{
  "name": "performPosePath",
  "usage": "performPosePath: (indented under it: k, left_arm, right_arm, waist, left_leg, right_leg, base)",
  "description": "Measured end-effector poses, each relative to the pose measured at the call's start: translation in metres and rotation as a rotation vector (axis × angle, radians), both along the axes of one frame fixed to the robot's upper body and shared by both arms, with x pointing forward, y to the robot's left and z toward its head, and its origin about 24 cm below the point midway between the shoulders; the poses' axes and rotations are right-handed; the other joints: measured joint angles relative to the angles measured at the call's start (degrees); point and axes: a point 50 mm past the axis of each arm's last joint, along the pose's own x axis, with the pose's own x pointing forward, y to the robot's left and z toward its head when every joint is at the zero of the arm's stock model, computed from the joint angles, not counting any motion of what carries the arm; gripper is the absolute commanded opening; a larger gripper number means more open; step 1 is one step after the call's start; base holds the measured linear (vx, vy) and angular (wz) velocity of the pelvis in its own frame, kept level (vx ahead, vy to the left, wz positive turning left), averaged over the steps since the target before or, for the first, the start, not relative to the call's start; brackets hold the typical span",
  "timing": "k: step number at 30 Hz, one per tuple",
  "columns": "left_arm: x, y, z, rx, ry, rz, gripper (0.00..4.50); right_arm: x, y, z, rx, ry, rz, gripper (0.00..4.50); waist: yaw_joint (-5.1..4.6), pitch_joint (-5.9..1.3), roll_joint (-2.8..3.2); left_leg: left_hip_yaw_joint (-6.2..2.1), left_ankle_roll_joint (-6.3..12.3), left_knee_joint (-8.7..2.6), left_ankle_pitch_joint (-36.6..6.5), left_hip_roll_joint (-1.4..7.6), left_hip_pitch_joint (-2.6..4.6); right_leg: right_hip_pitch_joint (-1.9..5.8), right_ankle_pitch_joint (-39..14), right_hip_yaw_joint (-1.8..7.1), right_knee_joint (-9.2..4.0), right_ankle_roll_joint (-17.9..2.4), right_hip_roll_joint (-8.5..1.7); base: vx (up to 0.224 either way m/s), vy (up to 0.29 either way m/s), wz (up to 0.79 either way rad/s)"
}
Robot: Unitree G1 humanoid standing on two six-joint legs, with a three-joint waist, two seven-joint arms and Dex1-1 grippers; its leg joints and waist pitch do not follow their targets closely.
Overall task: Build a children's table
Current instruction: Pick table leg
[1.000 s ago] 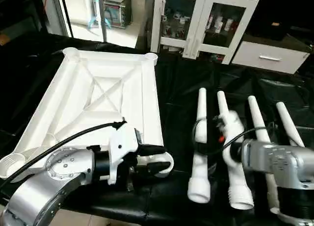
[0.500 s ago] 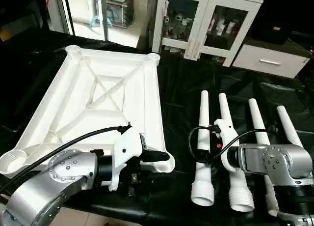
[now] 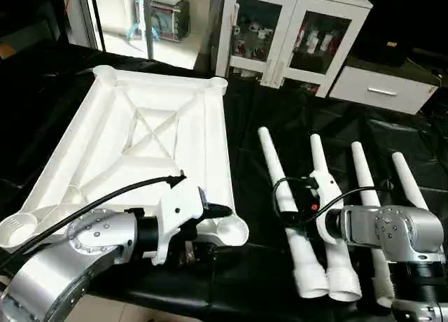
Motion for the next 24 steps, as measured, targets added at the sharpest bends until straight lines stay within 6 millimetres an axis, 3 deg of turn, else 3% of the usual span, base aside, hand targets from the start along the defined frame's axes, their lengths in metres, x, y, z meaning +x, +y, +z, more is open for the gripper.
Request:
performPosePath:
  k: [5, 8, 13, 17, 19, 24]
  left_arm:
    - [0.015, 0.005, 0.005, -0.003, -0.057, 0.103, 3.9]
    - [0.032, 0.013, 0.016, -0.045, -0.113, 0.222, 4.18]
    - [0.041, 0.013, 0.028, -0.173, -0.103, 0.29, 4.5]
    - [0.053, 0.006, 0.039, -0.312, -0.087, 0.354, 4.5]
    - [0.059, 0.0, 0.051, -0.423, -0.054, 0.363, 4.5]
    - [0.057, -0.009, 0.062, -0.562, 0.029, 0.32, 4.5]
  right_arm:
    - [0.005, 0.002, 0.005, 0.126, -0.033, -0.076, 1.8]
    - [0.019, 0.002, 0.032, 0.247, -0.142, -0.093, 1.77]
    - [0.024, -0.001, 0.065, 0.364, -0.294, -0.04, 1.75]
    - [0.021, -0.001, 0.072, 0.459, -0.315, -0.006, 1.75]
    - [0.018, 0.0, 0.087, 0.546, -0.387, 0.04, 1.75]
    - [0.015, -0.002, 0.12, 0.674, -0.524, 0.135, 1.75]
  waist:
    - [-0.04, 0.25, 0.37]
    - [-0.2, 0.53, 0.79]
    - [0.23, 0.51, 0.77]
    - [0.82, 0.53, 0.75]
    - [1.4, 0.54, 0.72]
    - [1.56, 0.53, 0.39]
  left_leg:
    - [-0.01, 0.0, 0.01, 0.0, 0.01, 0.01]
    - [0.0, 0.01, -0.01, 0.1, 0.04, 0.01]
    - [0.0, -0.07, -0.02, 0.2, 0.05, -0.04]
    - [0.02, -0.04, 0.04, 0.1, 0.05, -0.17]
    - [0.02, -0.04, 0.06, 0.1, 0.06, -0.19]
    - [0.1, -0.04, 0.04, 0.1, 0.12, -0.31]
  right_leg:
    - [-0.11, 0.1, 0.0, 0.11, -0.1, 0.0]
    - [-0.18, 0.2, -0.03, 0.14, -0.1, 0.0]
    - [-0.16, 0.1, -0.08, 0.06, -0.1, 0.01]
    - [-0.19, 0.1, -0.06, -0.01, -0.1, 0.0]
    - [-0.21, 0.1, -0.07, 0.02, -0.1, 0.0]
    - [-0.19, 0.1, -0.09, 0.04, -0.1, 0.0]
  base:
    - [0.0, 0.0, 0.0]
    - [0.0, 0.0, 0.0]
    - [0.0, 0.0, 0.0]
    - [0.0, 0.0, 0.0]
    - [0.0, 0.0, 0.0]
    - [0.0, 0.0, 0.0]
